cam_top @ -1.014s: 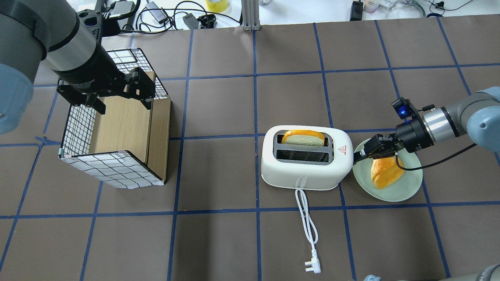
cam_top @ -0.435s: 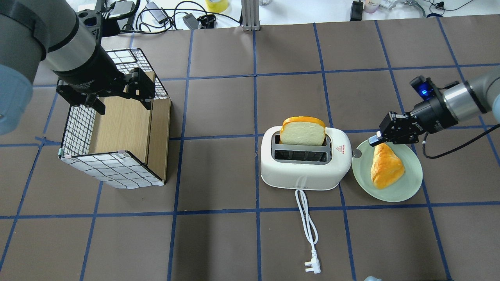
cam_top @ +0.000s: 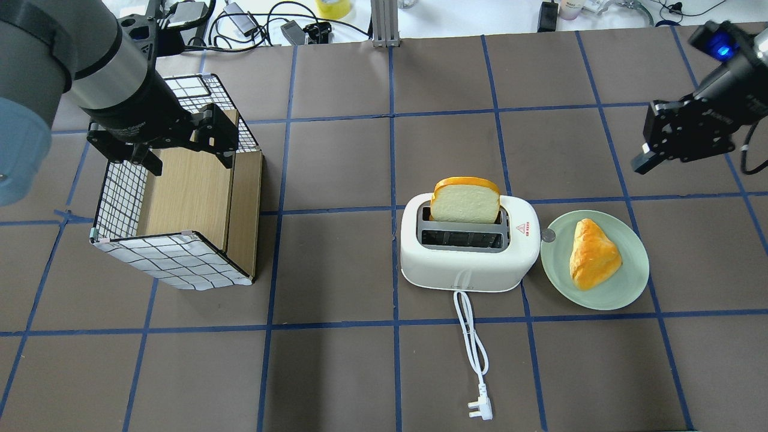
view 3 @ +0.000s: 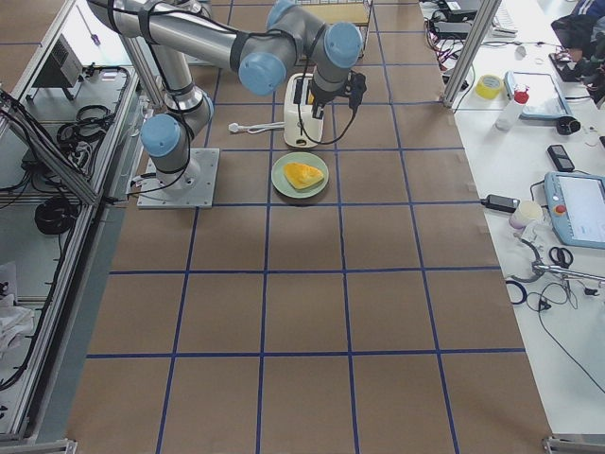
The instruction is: Press toaster with right arm
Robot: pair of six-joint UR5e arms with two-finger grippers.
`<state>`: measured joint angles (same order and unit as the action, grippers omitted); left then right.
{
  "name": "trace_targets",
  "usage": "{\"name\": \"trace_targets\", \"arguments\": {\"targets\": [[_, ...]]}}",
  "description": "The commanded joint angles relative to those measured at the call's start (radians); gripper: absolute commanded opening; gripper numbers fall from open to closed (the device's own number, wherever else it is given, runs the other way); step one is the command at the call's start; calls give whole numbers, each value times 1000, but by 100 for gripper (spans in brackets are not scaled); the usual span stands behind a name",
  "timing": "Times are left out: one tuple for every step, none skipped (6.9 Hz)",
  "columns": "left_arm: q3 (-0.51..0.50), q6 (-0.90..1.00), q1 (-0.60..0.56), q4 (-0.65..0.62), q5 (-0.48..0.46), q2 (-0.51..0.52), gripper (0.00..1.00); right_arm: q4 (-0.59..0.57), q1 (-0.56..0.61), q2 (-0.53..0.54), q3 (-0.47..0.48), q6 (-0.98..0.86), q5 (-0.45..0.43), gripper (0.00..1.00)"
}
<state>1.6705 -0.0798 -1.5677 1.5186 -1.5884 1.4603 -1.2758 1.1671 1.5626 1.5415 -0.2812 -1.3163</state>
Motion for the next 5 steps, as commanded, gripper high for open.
{"name": "trace_targets", "arguments": {"targets": [[0, 0, 0, 0, 1, 0, 100, 96, 113, -1, -150, 171, -119, 16], [0, 0, 0, 0, 1, 0, 100, 76, 206, -4, -156, 298, -159, 16], [0, 0, 0, 0, 1, 0, 100, 31, 289, -7, -146, 372, -181, 16], [0, 0, 0, 0, 1, 0, 100, 1, 334, -6, -140, 407, -202, 18], [0, 0, 0, 0, 1, 0, 100, -41, 363, -7, -133, 425, -219, 19]]}}
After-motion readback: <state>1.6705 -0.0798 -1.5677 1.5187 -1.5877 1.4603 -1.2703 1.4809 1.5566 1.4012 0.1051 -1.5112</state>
